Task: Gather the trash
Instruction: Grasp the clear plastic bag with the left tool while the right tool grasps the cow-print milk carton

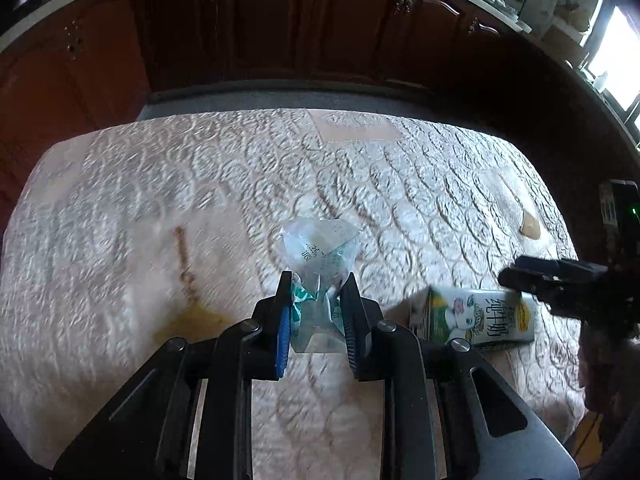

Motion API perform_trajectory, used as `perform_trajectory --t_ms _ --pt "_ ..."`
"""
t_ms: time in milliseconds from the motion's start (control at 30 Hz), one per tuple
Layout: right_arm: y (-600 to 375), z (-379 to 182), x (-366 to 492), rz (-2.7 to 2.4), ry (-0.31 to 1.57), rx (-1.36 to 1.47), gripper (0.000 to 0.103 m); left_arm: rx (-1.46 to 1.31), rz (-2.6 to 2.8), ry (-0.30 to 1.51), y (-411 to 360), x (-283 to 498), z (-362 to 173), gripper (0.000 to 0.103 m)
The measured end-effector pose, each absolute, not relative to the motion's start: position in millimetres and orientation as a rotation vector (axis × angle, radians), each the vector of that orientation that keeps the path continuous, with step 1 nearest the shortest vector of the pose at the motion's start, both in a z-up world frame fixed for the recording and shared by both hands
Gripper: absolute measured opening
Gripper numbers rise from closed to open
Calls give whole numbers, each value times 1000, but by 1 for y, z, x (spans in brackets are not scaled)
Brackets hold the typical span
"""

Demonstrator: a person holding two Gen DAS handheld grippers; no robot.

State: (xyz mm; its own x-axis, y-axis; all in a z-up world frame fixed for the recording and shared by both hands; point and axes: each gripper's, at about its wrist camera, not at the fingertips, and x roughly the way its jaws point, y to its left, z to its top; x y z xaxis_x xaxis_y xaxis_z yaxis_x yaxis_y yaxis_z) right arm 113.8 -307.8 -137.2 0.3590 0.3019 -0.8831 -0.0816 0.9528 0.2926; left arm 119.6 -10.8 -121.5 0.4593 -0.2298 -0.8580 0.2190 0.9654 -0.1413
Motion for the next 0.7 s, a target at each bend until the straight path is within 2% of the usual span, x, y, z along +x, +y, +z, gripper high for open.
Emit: perform_trajectory --t_ms 200,367,500,700 --pt "-292 -136 75 342 1233 229 66 -6 -272 1027 -11 104 -112 20" --pt "-282 -116 53 316 1141 192 66 -24 -271 1011 -9 92 -104 20" --pt "-256 -103 46 372 1107 148 71 -33 -263 1002 -8 85 -102 20" --pt "-211 -119 49 416 1136 19 71 -29 -266 991 -12 69 -98 20"
